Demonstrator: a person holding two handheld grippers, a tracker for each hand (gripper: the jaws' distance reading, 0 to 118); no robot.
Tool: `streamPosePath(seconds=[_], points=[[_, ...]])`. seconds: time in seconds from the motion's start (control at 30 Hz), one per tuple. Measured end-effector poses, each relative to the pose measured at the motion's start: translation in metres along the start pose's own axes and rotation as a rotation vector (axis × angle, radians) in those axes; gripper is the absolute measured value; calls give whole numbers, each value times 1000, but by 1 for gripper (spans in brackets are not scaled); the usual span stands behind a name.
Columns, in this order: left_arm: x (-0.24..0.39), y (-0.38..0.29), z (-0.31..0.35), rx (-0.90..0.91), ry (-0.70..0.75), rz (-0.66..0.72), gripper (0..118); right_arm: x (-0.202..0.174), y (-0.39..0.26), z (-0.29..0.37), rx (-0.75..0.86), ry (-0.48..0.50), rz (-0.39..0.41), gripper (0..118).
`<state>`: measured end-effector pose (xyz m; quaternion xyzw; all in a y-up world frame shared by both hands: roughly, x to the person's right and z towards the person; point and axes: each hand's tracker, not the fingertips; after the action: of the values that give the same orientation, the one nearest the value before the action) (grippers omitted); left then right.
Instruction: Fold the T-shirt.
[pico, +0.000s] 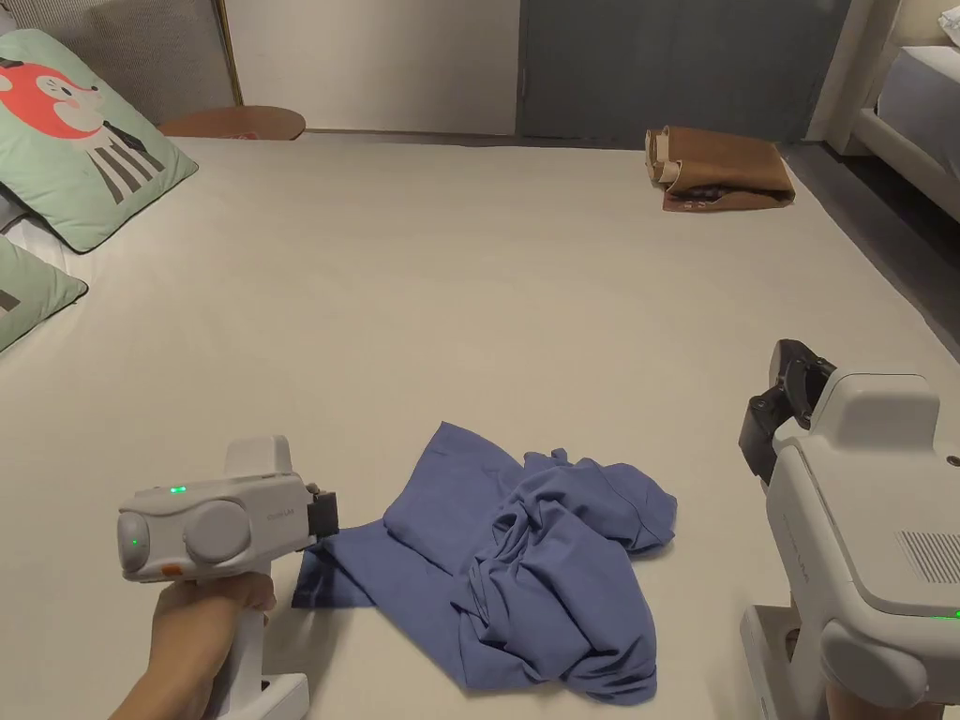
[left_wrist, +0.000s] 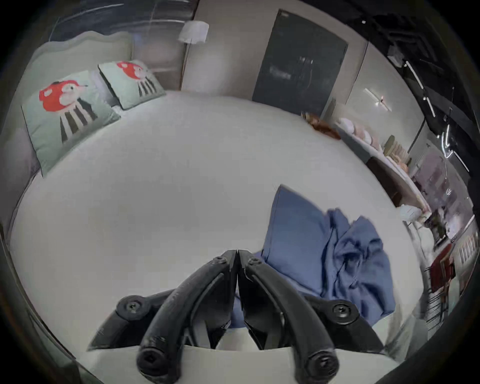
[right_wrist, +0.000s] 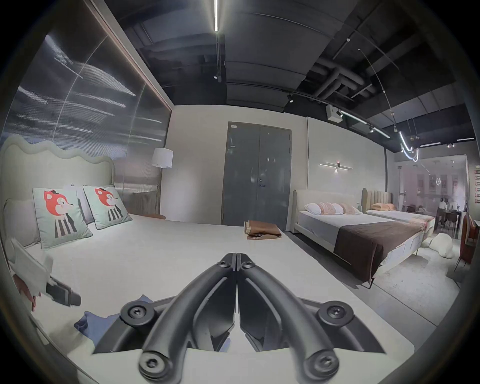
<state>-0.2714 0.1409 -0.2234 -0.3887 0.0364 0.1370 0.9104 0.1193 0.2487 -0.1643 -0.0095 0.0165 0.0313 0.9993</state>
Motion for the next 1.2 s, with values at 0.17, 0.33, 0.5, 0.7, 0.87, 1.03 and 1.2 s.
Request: streamPosePath(seconds=[0.17, 0.33, 0.5, 0.7, 0.87, 1.03, 1.2], points=[[-6, -15, -21, -71, 32, 12, 42, -1, -4, -2, -20, 3, -4, 0], [-4, -26, -35, -111, 92, -43, 106, -3, -13, -9, -32, 9, -3, 0], [-2, -38, -48, -135, 92, -39, 69, -3, -20, -15, -41, 14, 1, 0], [25, -45, -38, -101, 115, -227, 20, 2, -27, -17, -63, 8, -11, 0], [28, -41, -18, -46, 98, -239, 8, 3, -29, -22, -82, 9, -20, 0], [17, -30, 3, -28, 62, -194, 8, 4, -39, -44, -149, 15, -38, 0], [9, -23, 21, 7, 39, -181, 6, 2, -64, -95, -364, 71, -34, 1]])
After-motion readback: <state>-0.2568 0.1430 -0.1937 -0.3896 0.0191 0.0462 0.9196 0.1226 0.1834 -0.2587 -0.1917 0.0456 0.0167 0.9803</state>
